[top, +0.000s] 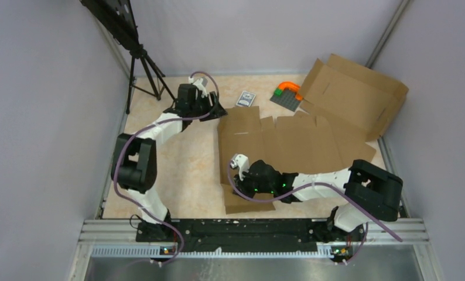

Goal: Fold the paper box

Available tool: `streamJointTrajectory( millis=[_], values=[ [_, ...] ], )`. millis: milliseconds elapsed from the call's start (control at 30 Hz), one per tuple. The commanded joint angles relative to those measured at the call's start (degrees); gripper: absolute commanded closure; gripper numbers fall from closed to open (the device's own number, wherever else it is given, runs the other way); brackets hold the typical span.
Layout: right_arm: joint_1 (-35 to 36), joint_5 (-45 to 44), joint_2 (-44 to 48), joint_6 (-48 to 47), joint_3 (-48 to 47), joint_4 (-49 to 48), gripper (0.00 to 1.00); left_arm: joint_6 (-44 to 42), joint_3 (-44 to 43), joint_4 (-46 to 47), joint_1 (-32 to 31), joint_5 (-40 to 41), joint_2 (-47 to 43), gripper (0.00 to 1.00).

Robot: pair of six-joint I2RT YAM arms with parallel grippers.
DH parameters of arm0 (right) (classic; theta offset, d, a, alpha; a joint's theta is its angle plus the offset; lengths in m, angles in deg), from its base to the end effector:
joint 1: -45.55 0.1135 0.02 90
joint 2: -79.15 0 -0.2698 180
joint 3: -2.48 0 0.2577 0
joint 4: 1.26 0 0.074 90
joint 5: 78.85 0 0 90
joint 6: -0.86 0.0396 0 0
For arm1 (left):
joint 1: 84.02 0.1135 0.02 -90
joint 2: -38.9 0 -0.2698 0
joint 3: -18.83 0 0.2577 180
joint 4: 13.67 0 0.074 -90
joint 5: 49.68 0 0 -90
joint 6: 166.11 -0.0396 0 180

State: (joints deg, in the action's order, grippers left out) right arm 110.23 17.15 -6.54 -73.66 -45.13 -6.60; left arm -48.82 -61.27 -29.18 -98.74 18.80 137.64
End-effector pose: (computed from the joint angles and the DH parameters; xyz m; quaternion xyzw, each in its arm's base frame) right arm 0.1237 0.2711 0.1623 -0.3877 0.7865 0.3432 0.3365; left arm 0.3802 -0.1149 0.2356 -0.0081 0.8724 -0.3189 0.3704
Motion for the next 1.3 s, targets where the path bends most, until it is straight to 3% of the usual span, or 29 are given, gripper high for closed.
streamJointTrajectory(
  millis=[0, 167, 433, 600, 767, 1067, 1267],
  values=[
    [-0.34, 1.12, 2.25, -0.84, 0.08, 0.49, 0.91, -3.66, -6.98, 0.41, 0.24, -4.96, 5.68, 0.37],
    [-0.37, 1.46, 2.2, -1.03, -0.33, 0.93, 0.91, -8.76, -13.73, -5.4, 0.22, -3.79, 12.45, 0.39],
    [-0.84, 1.5, 0.78, -1.15, -0.67, 0.64, 0.91, -10.06, -15.58, -9.01, 0.31, -4.85, 15.27, 0.45],
    [-1.73, 1.95, 1.57, -0.69, -0.87, 0.62, 0.91, -9.64, -12.26, -6.11, 0.24, -13.89, 14.93, 0.52],
    [-2.42, 0.1, 0.79, -1.07, -2.06, 2.59, 0.9, -11.85, -12.0, -6.52, 0.23, -17.43, 15.36, 0.56],
    [-2.81, -2.53, -1.09, -1.04, -3.62, 4.46, 0.88, -14.95, -11.24, -8.84, -0.15, -19.74, 15.55, 0.66],
    [-3.58, -3.2, -1.11, -1.0, -3.77, 4.87, 0.87, -16.19, -12.79, -11.7, -1.44, -16.56, 17.12, 0.69]
  ],
)
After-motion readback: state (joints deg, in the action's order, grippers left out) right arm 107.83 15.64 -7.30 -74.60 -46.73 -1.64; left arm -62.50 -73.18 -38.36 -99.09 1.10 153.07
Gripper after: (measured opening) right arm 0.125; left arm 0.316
